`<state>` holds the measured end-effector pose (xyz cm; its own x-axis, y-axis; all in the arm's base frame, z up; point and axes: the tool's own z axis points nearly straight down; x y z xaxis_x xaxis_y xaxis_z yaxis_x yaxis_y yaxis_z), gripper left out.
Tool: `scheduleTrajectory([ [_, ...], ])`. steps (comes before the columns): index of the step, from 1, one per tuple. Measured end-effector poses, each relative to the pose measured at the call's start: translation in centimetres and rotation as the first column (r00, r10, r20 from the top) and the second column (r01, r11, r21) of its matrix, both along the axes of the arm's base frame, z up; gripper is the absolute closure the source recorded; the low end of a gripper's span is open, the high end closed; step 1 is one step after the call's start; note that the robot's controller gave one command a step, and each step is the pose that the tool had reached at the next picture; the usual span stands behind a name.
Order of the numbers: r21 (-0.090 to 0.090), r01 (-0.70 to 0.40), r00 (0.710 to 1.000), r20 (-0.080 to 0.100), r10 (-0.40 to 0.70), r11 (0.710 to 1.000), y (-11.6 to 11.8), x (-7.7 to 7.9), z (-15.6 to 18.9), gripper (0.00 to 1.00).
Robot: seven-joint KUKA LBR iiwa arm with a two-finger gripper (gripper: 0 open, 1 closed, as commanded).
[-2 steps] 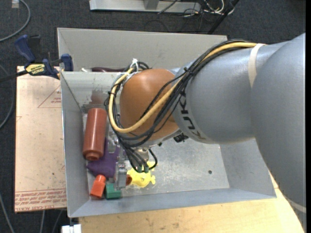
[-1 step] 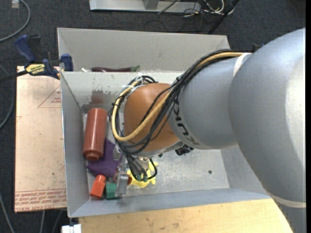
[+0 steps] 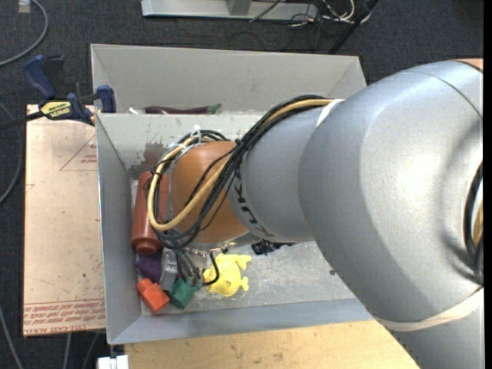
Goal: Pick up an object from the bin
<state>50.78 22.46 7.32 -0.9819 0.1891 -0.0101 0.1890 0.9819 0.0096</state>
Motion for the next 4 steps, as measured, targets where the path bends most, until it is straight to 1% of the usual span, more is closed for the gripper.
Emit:
scheduleTrajectory([
  [1, 0.000, 0.000, 1.000, 0.000, 0.000, 1.000, 0.0, 0.0, 0.0, 1.00],
  [2, -0.004, 0.001, 1.000, -0.010, -0.001, 1.000, -0.1, -0.4, 4.6, 1.00],
  [3, 0.002, 0.067, 0.998, 0.001, -0.067, 0.998, 0.4, 0.9, 8.0, 1.00],
  [4, -0.004, 0.037, 0.999, -0.010, -0.037, 0.999, 0.5, 1.2, 12.9, 1.00],
])
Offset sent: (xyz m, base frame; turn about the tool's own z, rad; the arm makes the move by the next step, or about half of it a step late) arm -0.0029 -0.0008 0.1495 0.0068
